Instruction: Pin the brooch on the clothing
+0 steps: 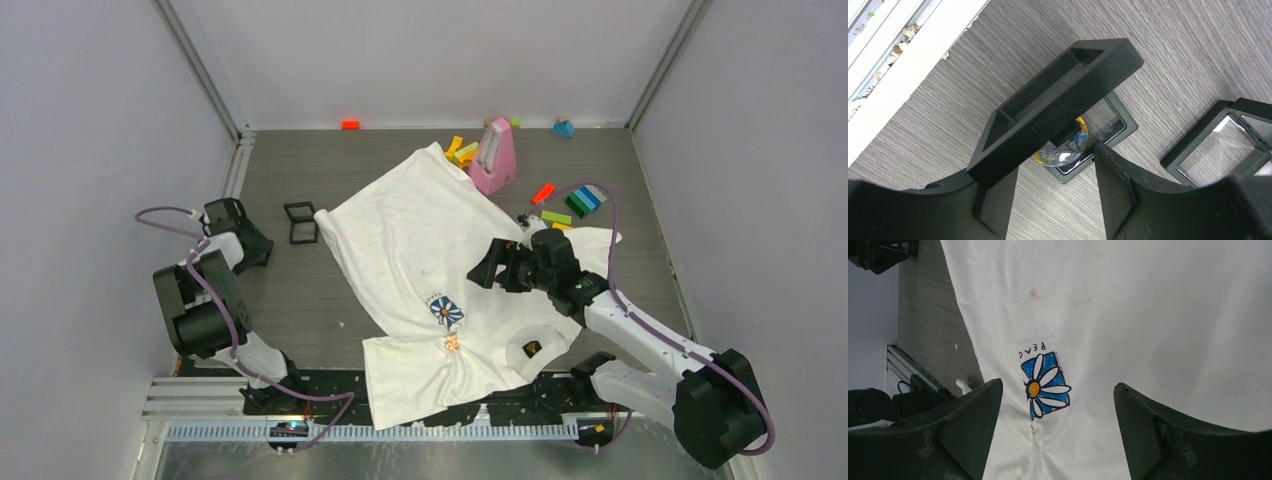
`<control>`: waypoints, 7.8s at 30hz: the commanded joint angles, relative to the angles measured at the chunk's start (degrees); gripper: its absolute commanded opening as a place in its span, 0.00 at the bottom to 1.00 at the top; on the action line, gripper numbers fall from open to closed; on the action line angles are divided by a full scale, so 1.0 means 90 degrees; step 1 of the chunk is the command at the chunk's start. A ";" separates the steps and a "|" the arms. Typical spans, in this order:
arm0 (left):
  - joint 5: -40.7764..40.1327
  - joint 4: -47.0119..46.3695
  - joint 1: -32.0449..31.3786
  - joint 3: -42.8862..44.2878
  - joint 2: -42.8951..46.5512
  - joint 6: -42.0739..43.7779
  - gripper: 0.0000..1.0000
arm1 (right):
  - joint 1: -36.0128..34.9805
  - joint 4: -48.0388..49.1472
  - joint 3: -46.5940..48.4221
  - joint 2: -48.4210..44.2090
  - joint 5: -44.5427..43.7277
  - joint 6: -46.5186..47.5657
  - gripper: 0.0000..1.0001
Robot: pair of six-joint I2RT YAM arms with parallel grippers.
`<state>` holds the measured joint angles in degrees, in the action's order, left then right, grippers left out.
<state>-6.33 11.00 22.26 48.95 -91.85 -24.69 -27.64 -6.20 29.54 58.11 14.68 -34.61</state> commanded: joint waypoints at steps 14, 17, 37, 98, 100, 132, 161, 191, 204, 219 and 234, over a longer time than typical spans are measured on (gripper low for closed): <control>0.0151 -0.0384 0.0056 0.0308 -0.0198 0.0295 0.50 | 0.0033 0.0864 -0.0135 0.0358 0.0457 -0.0206 0.84; 0.0166 -0.0401 0.0056 0.0303 -0.0185 0.0342 0.47 | 0.0034 0.0881 -0.0142 0.0360 0.0473 -0.0208 0.84; 0.0224 -0.0331 0.0056 0.0003 0.0578 0.0331 0.47 | 0.0034 0.1100 -0.0220 0.0461 0.0608 -0.0284 0.83; 0.0673 -0.0580 0.0216 0.0281 0.0169 0.0565 0.08 | 0.0044 0.1504 -0.0313 0.0683 0.0977 -0.0427 0.83; 0.0674 -0.0597 0.0210 0.0298 0.0110 0.0565 0.04 | 0.0044 0.1528 -0.0313 0.0696 0.0965 -0.0423 0.83; 0.0837 -0.0918 0.0215 0.0573 -0.0341 0.0399 0.51 | 0.0044 0.1824 -0.0392 0.0773 0.1137 -0.0418 0.83; 0.1170 -0.0787 0.0209 0.0769 -0.0905 0.0390 0.35 | 0.0039 0.1866 -0.0372 0.0883 0.1201 -0.0389 0.82; 0.1246 0.0363 -0.0632 -0.0041 0.2593 0.0165 0.00 | 0.0043 0.1451 -0.0157 0.0374 0.1374 -0.0474 0.82; 0.6094 -0.0226 -0.2359 -0.0760 0.4396 -0.0516 0.00 | -0.0014 0.2490 -0.0147 -0.0489 0.2210 -0.1469 0.81; 0.8263 -0.3730 -0.4636 -0.0839 0.3276 -0.2356 0.00 | -0.1472 0.3662 0.0313 -0.0341 0.1423 -0.1973 0.60; 0.8337 -0.3811 -0.4736 -0.0917 0.3375 -0.2401 0.00 | -0.1988 0.3831 0.0533 -0.0041 0.1142 -0.1741 0.37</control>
<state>67.13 -20.40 -19.73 39.86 -62.43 -46.09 -45.06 24.86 31.31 57.39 26.48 -52.21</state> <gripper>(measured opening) 0.051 0.387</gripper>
